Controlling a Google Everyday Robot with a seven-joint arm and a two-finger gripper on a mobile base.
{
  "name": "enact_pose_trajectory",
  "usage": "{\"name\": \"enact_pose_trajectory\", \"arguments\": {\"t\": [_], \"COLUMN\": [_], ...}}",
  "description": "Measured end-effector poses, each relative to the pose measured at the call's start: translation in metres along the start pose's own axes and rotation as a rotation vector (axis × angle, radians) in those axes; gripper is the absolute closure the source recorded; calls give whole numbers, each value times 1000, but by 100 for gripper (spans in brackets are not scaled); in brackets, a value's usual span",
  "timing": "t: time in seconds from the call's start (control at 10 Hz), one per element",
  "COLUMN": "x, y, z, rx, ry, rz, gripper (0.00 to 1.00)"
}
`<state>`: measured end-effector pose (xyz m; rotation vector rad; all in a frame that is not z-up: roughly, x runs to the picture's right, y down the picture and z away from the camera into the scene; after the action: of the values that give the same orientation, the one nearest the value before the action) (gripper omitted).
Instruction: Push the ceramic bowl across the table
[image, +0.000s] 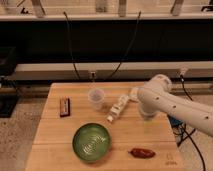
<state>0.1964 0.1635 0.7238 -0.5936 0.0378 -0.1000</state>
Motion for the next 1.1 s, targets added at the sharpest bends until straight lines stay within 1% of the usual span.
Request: {"name": "enact_pose_trajectory", "arguments": {"t": [0.1, 0.4, 0.5, 0.8, 1.1], "x": [-2, -28, -34, -31, -40], "y": [3, 6, 5, 8, 7], "z": [7, 28, 31, 38, 43], "rx": [-3, -10, -9, -17, -18], "ry": [3, 0, -3, -6, -16], "rz": [-15, -56, -68, -80, -86], "gripper": [20, 20, 20, 20, 20]}}
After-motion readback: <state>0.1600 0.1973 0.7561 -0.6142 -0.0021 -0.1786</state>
